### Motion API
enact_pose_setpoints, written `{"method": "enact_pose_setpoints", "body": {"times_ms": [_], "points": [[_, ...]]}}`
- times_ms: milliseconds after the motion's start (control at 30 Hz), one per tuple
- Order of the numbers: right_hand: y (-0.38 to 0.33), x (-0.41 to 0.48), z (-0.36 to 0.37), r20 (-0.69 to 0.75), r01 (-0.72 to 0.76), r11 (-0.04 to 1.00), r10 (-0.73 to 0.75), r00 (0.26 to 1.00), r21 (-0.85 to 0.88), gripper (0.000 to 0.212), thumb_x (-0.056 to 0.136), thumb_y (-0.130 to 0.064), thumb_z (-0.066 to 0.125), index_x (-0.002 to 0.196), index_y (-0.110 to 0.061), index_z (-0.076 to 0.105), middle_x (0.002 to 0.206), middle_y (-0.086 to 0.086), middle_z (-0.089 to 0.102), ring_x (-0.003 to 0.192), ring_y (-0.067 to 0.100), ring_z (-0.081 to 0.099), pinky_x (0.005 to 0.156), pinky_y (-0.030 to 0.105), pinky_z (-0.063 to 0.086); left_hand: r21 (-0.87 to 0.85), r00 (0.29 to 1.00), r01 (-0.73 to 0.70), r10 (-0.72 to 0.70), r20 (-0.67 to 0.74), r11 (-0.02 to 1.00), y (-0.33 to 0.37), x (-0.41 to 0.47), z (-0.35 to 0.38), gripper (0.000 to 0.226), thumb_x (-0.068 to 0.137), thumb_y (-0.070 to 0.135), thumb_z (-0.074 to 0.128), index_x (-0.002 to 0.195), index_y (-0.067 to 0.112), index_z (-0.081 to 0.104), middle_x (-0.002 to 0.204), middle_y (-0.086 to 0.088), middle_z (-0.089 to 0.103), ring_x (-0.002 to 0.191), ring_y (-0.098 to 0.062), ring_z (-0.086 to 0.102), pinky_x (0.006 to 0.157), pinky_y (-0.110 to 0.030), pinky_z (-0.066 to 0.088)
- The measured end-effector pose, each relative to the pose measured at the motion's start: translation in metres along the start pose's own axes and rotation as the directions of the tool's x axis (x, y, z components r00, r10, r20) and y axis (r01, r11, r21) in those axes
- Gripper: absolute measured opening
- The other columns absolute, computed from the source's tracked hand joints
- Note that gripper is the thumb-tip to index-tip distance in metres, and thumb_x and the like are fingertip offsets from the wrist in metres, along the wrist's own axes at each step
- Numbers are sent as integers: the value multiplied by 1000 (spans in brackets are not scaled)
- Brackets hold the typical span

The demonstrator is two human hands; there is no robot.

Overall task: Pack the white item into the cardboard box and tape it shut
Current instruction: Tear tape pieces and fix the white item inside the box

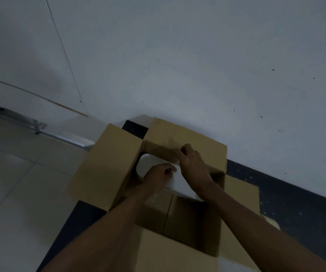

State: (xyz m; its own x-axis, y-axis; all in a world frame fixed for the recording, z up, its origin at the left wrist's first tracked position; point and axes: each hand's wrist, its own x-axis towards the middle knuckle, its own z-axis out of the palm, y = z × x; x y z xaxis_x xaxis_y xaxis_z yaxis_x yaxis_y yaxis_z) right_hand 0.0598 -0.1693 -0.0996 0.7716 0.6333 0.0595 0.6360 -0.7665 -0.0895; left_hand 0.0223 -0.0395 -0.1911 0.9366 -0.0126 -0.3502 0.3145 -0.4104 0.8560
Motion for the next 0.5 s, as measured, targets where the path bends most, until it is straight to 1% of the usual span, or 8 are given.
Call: {"method": "enact_pose_setpoints", "body": {"times_ms": [67, 100, 167, 233, 300, 367, 433, 500], "points": [[-2, -1, 3, 3, -11, 1000, 11, 1000, 22, 50, 82, 12, 49, 127, -8, 53, 106, 17, 49, 74, 30, 47, 59, 38, 43, -9, 1000, 20, -20, 16, 1000, 1, 3, -4, 24, 102, 25, 45, 114, 35, 62, 109, 2, 69, 98, -15, 62, 92, -38, 52], [-3, 0, 5, -2, -24, 999, 24, 1000, 36, 51, 81, 13, 49, 127, -9, 53, 107, 17, 49, 73, 30, 47, 58, 39, 43, -15, 999, 30, -30, 27, 999, 2, 4, -6, 24, 103, 26, 44, 118, 34, 61, 103, 2, 69, 92, -13, 63, 88, -36, 53], [-3, 1, 7, -9, -37, 998, 37, 999, 46, 53, 79, 15, 50, 127, -9, 53, 108, 18, 49, 69, 30, 47, 57, 38, 41, -28, 997, 56, -54, 59, 998, 8, 6, -11, 26, 104, 25, 41, 122, 30, 59, 95, -1, 69, 80, -12, 61, 76, -32, 51], [-3, -1, 8, -15, -31, 999, 32, 999, 38, 55, 76, 15, 54, 126, -8, 54, 108, 18, 51, 66, 30, 48, 56, 34, 36, -19, 992, 91, -89, 91, 996, 12, 9, -15, 26, 105, 25, 38, 121, 30, 57, 94, -5, 70, 73, -14, 59, 66, -30, 49], [-4, -3, 8, -25, -16, 999, 16, 1000, 35, 54, 76, 13, 57, 126, -8, 54, 108, 18, 51, 64, 30, 49, 56, 31, 35, 32, 987, 111, -114, 109, 993, 12, 14, -16, 26, 105, 27, 36, 121, 32, 57, 89, -5, 70, 69, -14, 59, 64, -30, 50], [-4, -4, 8, -58, -11, 999, 14, 998, 53, 51, 76, 11, 60, 123, -8, 56, 107, 17, 52, 61, 30, 50, 54, 30, 35, 95, 986, 115, -125, 109, 989, 11, 19, -18, 27, 105, 28, 35, 121, 33, 57, 79, -1, 67, 67, -14, 60, 63, -29, 52], [-3, -5, 10, -91, -8, 995, 17, 996, 102, 49, 76, 10, 63, 121, -7, 57, 108, 18, 55, 64, 31, 54, 52, 31, 39, 100, 985, 118, -130, 117, 988, 13, 21, -20, 29, 106, 28, 35, 122, 32, 58, 76, 0, 66, 65, -14, 59, 58, -25, 50], [-1, -5, 12, -97, -12, 988, 28, 995, 154, 48, 79, 8, 61, 124, -6, 55, 115, 19, 54, 74, 34, 58, 57, 35, 48, 91, 983, 122, -133, 125, 988, 15, 21, -22, 29, 106, 27, 35, 123, 30, 58, 80, -2, 67, 62, -12, 57, 55, -22, 46]]}}
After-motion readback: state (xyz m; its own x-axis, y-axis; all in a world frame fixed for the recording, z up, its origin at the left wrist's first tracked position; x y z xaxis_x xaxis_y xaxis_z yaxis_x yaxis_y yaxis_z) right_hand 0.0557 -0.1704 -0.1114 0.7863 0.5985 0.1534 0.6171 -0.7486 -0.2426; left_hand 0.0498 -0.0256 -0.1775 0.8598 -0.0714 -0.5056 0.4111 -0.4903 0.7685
